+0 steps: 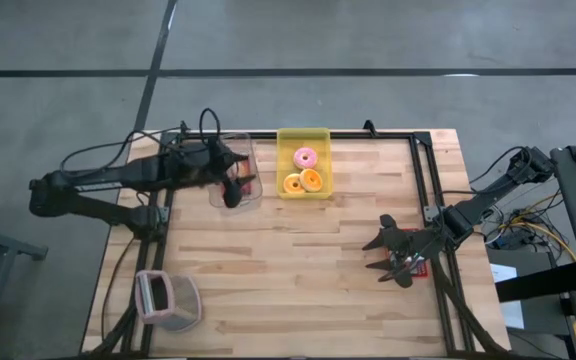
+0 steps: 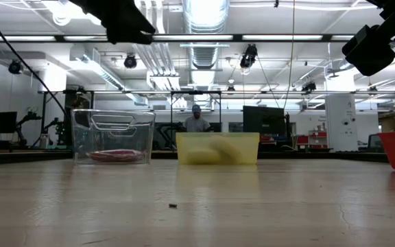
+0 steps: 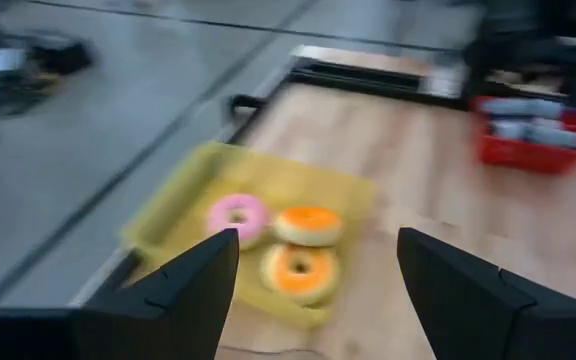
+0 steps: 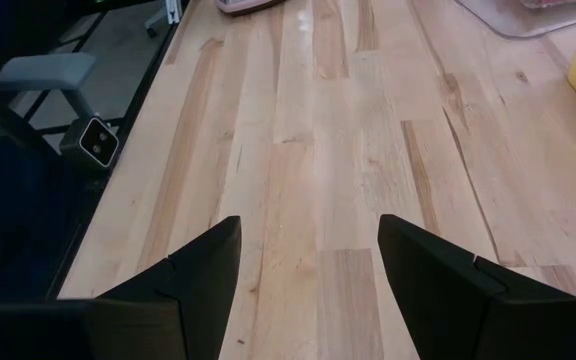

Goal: Pick & Place Food Item
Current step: Return to Home Position

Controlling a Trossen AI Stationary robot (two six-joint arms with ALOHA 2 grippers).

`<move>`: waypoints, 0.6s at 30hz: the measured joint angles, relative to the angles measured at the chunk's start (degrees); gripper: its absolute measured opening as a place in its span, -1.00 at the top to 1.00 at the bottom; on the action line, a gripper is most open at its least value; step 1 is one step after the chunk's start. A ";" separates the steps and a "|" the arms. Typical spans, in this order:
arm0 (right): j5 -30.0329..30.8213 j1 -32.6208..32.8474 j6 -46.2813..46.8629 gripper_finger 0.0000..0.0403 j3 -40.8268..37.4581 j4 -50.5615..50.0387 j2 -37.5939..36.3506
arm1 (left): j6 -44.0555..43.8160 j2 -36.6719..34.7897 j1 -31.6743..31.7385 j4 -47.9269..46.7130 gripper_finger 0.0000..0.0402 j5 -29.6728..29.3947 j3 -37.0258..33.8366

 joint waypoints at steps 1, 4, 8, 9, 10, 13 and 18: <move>0.00 0.00 0.00 -0.16 0.00 0.00 0.00 | 0.57 -0.04 0.00 0.56 -0.39 2.74 -0.41; 0.00 0.00 0.00 -0.16 0.00 0.00 0.00 | 6.68 -0.04 0.00 6.14 -0.39 14.69 -2.61; 0.00 0.00 0.00 -0.16 0.00 0.00 0.00 | 13.43 -0.08 0.20 22.75 -0.39 35.31 -8.22; 0.00 0.00 0.00 -0.16 0.00 0.00 0.00 | 13.94 -0.18 0.35 26.11 -0.39 37.78 -9.36; 0.00 0.00 0.00 -0.16 0.00 0.00 0.02 | 13.96 -0.50 0.50 28.73 -0.39 38.24 -10.42; 0.01 -0.01 0.00 -0.16 0.00 0.00 0.02 | 12.00 -2.19 1.12 30.94 -0.39 31.01 -12.93; 0.00 0.00 0.00 -0.16 0.00 0.02 0.02 | 7.59 -5.78 1.12 31.73 -0.39 11.04 -16.41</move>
